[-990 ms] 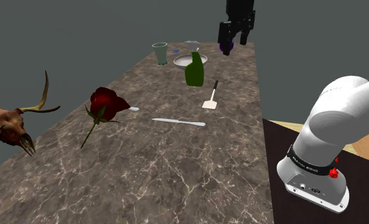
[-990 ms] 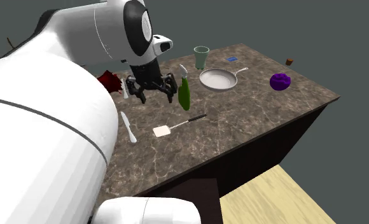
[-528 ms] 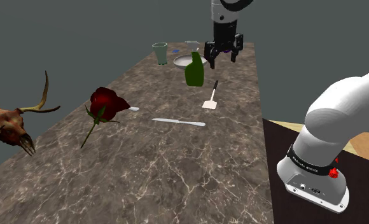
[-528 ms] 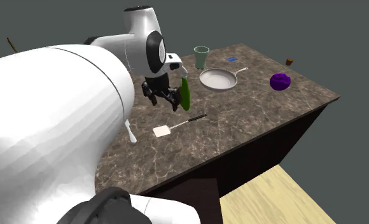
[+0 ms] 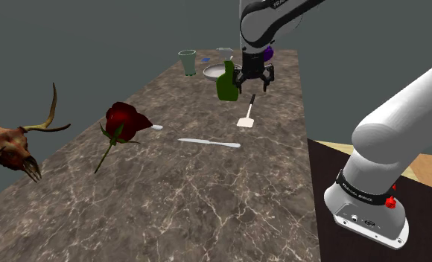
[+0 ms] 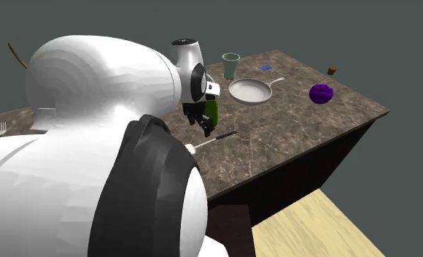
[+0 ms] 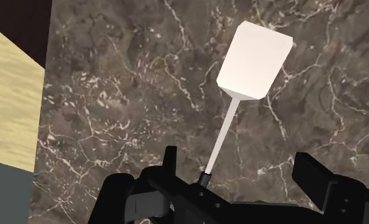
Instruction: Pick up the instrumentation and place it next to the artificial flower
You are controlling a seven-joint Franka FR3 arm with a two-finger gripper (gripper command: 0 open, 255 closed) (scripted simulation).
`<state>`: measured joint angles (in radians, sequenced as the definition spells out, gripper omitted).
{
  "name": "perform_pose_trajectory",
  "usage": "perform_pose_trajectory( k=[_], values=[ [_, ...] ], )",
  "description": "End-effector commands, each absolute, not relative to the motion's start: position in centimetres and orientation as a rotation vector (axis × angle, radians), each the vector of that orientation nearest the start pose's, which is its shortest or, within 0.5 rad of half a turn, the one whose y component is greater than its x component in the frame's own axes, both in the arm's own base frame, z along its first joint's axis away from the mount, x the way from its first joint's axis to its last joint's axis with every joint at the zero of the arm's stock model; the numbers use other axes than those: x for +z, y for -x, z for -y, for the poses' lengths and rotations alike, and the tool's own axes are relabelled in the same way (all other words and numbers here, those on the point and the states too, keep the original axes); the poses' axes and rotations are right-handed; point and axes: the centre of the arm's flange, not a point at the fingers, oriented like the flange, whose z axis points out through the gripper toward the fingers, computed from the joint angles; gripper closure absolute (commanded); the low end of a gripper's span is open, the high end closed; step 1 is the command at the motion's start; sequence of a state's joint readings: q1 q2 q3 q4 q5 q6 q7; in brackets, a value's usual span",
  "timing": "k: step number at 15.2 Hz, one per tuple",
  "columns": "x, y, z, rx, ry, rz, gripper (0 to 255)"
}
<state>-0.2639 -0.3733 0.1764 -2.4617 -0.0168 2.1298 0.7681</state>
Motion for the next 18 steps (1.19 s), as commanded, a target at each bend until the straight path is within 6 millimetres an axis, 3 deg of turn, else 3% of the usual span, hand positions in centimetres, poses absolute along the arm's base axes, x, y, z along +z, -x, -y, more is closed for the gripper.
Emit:
perform_pose_trajectory(
  k=[1,5,12,18],
  values=[
    [41.4,-44.1,5.0,-0.096,2.829,-1.477,0],
    [37.8,-45.8,7.2,-0.089,2.682,-1.7,0],
    [33.8,-45.9,7.5,-0.089,2.682,-1.7,0],
    [33.8,-45.9,7.5,-0.089,2.682,-1.7,0]
  ],
)
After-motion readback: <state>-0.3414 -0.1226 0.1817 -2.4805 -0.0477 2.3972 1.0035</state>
